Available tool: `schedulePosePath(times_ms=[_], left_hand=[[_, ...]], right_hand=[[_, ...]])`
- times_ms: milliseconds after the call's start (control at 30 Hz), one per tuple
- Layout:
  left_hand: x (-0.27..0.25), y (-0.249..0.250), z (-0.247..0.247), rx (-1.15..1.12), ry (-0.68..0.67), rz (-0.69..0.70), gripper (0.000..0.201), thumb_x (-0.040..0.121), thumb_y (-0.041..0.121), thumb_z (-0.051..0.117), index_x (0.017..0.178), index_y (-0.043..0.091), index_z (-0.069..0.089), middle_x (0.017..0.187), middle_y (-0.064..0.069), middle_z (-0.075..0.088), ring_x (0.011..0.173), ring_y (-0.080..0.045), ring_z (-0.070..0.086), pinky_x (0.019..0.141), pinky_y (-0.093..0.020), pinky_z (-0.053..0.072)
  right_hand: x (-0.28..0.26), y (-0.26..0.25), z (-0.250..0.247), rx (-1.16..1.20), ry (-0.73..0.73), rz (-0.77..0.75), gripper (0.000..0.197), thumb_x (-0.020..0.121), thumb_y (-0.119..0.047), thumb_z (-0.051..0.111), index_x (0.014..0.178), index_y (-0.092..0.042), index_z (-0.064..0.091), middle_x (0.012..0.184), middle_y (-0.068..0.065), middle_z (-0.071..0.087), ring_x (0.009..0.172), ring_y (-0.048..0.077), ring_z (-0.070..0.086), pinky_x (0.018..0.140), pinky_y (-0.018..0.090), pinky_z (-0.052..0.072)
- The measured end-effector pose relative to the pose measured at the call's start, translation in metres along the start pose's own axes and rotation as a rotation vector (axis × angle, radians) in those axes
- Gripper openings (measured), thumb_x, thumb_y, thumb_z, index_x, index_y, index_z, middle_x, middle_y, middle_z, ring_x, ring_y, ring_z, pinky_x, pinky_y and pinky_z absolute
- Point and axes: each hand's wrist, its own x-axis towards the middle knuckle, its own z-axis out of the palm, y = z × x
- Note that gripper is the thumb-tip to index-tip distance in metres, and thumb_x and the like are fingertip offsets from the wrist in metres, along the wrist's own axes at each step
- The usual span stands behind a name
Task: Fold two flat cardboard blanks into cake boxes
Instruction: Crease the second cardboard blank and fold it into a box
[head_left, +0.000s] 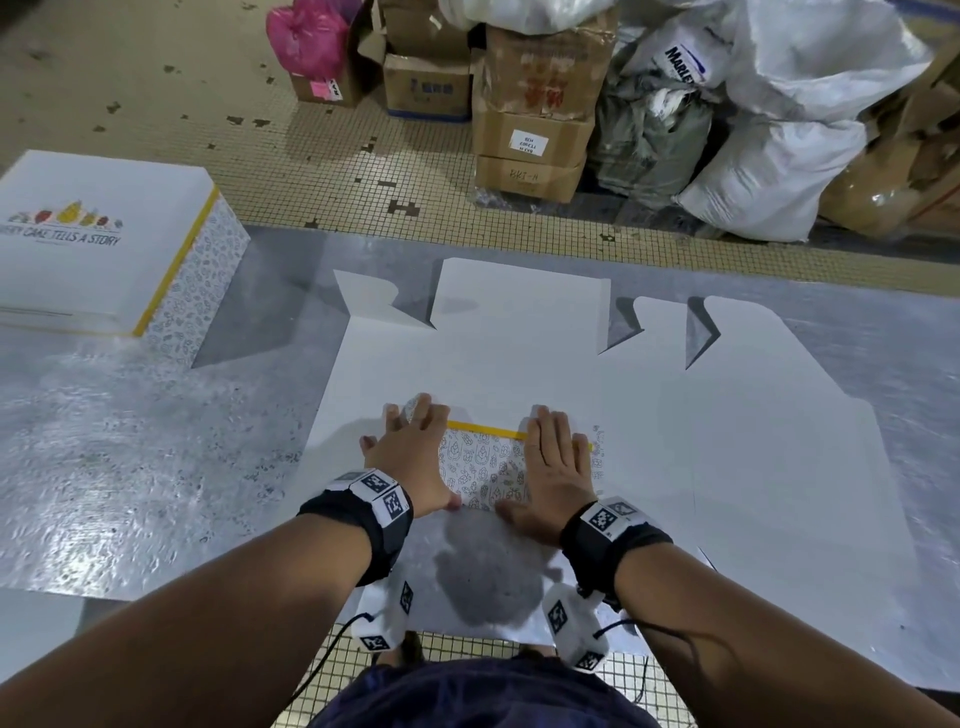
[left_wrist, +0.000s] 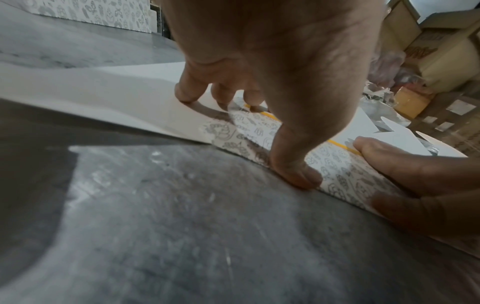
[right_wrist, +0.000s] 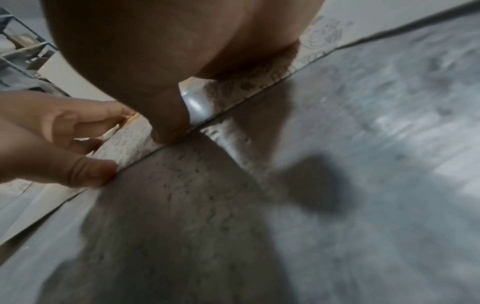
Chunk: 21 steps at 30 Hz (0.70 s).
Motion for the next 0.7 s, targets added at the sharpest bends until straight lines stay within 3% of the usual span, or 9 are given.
schedulePosePath(times_ms=[67, 267, 433, 533, 700], left_hand=[[0.001, 0.0, 0.0, 0.002, 0.001, 0.006, 0.113, 0.06, 0.06, 0.084, 0.144, 0.028, 0.015, 0.161, 0.013, -0.007, 0.149, -0.035, -0.002, 0.099, -0.055, 0.04], [-0.002, 0.0, -0.002, -0.017, -0.018, 0.008, 0.112, 0.066, 0.057, 0.082, 0.147, 0.028, 0.011, 0.162, 0.012, -0.012, 0.151, -0.034, -0.008, 0.106, -0.055, 0.035], [-0.006, -0.001, -0.001, 0.005, -0.024, 0.016, 0.117, 0.07, 0.063, 0.072, 0.154, 0.029, -0.002, 0.164, 0.008, -0.017, 0.151, -0.038, -0.011, 0.113, -0.06, 0.025], [-0.008, -0.001, 0.001, -0.024, -0.04, 0.02, 0.12, 0.071, 0.073, 0.066, 0.155, 0.032, -0.008, 0.163, 0.009, -0.025, 0.151, -0.037, -0.017, 0.117, -0.064, 0.016], [-0.01, 0.007, 0.007, -0.073, -0.018, -0.035, 0.12, 0.072, 0.066, 0.071, 0.155, 0.032, -0.01, 0.163, 0.01, -0.026, 0.15, -0.037, -0.021, 0.117, -0.068, 0.007]], right_hand=[[0.0, -0.001, 0.0, 0.005, -0.008, -0.005, 0.123, 0.063, -0.091, 0.02, 0.13, -0.012, -0.048, 0.142, 0.003, -0.054, 0.131, 0.026, -0.051, 0.115, 0.048, -0.027], [-0.003, -0.002, 0.002, -0.02, 0.031, 0.003, 0.124, 0.081, -0.08, 0.042, 0.127, -0.009, -0.048, 0.143, 0.006, -0.052, 0.137, 0.029, -0.045, 0.116, 0.049, -0.024], [-0.002, -0.001, -0.002, 0.0, -0.017, -0.009, 0.121, 0.059, -0.09, 0.016, 0.125, -0.013, -0.05, 0.141, 0.003, -0.054, 0.135, 0.028, -0.046, 0.115, 0.048, -0.025], [-0.002, 0.001, -0.002, 0.003, -0.015, -0.016, 0.122, 0.069, -0.09, 0.026, 0.13, -0.013, -0.047, 0.143, 0.003, -0.052, 0.135, 0.027, -0.046, 0.116, 0.048, -0.024], [0.0, 0.003, 0.002, 0.007, -0.006, -0.029, 0.119, 0.056, -0.09, 0.009, 0.13, -0.015, -0.047, 0.144, 0.003, -0.051, 0.135, 0.027, -0.047, 0.115, 0.046, -0.026]])
